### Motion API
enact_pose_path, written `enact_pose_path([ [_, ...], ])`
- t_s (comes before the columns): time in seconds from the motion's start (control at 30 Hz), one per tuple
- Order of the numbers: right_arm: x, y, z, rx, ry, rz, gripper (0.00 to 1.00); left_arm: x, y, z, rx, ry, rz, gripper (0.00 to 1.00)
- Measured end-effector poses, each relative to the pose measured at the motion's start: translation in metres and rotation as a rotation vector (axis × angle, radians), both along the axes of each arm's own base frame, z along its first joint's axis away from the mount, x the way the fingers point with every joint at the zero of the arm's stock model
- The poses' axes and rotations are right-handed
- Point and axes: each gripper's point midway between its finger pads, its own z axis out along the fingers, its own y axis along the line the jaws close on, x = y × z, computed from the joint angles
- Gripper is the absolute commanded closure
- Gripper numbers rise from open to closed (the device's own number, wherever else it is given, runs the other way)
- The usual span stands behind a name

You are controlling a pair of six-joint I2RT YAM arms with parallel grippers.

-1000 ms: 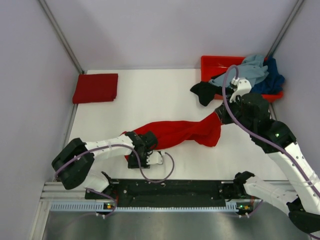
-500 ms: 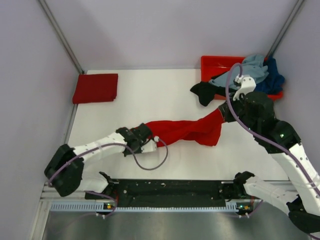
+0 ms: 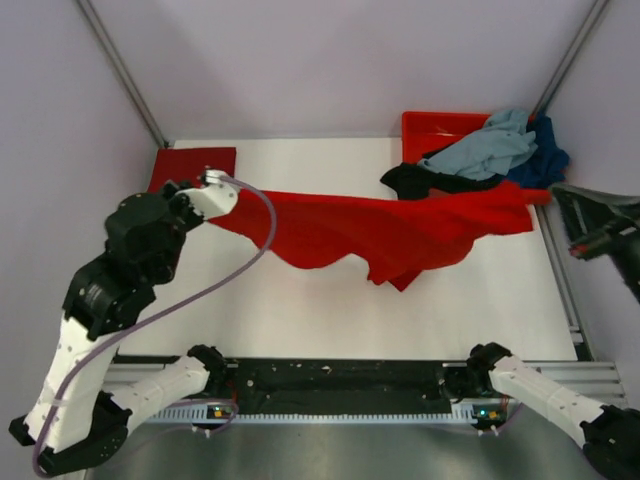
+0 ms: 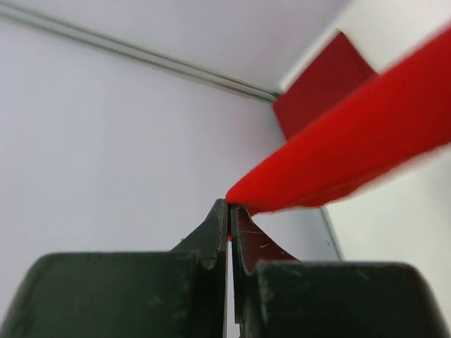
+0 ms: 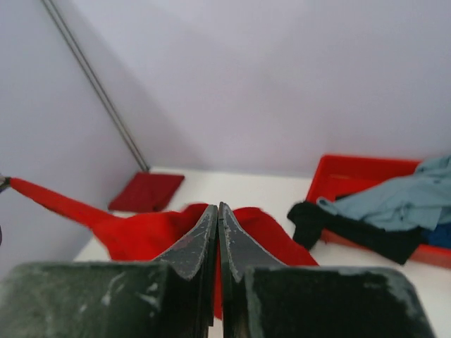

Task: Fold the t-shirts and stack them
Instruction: Flatten out the tshirt

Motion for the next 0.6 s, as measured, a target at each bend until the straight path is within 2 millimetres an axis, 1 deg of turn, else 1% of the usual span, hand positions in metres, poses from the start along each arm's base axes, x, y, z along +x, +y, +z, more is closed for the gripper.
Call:
enact_pose_path([
  [0.07, -0.028, -0.016, 0.028, 0.051, -0.085, 0.006, 1.00, -0.012, 0.015, 0.039, -0.024, -0.094, 0.032, 1.00],
  [0.1, -0.041, -0.024, 0.041, 0.077, -0.126, 0.009, 1.00, -0.017, 0.021, 0.053, -0.031, -0.129, 0.047, 1.00],
  [0.13, -0.050, -0.029, 0.049, 0.095, -0.155, 0.011, 1.00, -0.024, 0.029, 0.068, -0.039, -0.168, 0.066, 1.00],
  [0.2, -0.067, -0.038, 0.064, 0.126, -0.208, 0.022, 1.00, -0.038, 0.043, 0.093, -0.057, -0.237, 0.094, 1.00],
  [0.27, -0.075, -0.040, 0.069, 0.135, -0.230, 0.035, 1.00, -0.050, 0.054, 0.106, -0.072, -0.282, 0.118, 1.00],
  [0.33, -0.073, -0.036, 0.066, 0.128, -0.224, 0.046, 1.00, -0.056, 0.060, 0.108, -0.080, -0.294, 0.128, 1.00],
  [0.4, -0.059, -0.024, 0.052, 0.094, -0.179, 0.064, 1.00, -0.053, 0.056, 0.099, -0.075, -0.272, 0.116, 1.00],
  [0.43, -0.046, -0.011, 0.039, 0.061, -0.138, 0.086, 1.00, -0.048, 0.051, 0.090, -0.068, -0.245, 0.102, 1.00],
  [0.5, -0.017, 0.018, 0.004, -0.019, -0.032, 0.139, 0.92, -0.035, 0.035, 0.062, -0.040, -0.157, 0.064, 1.00],
  [0.53, 0.002, 0.040, -0.020, -0.067, 0.039, 0.188, 0.87, -0.027, 0.028, 0.047, -0.024, -0.106, 0.048, 1.00],
  [0.57, 0.018, 0.059, -0.042, -0.104, 0.103, 0.233, 0.77, -0.019, 0.019, 0.031, -0.012, -0.057, 0.033, 1.00],
  [0.6, 0.041, 0.088, -0.079, -0.155, 0.198, 0.308, 0.65, -0.014, 0.013, 0.020, -0.003, -0.019, 0.022, 1.00],
])
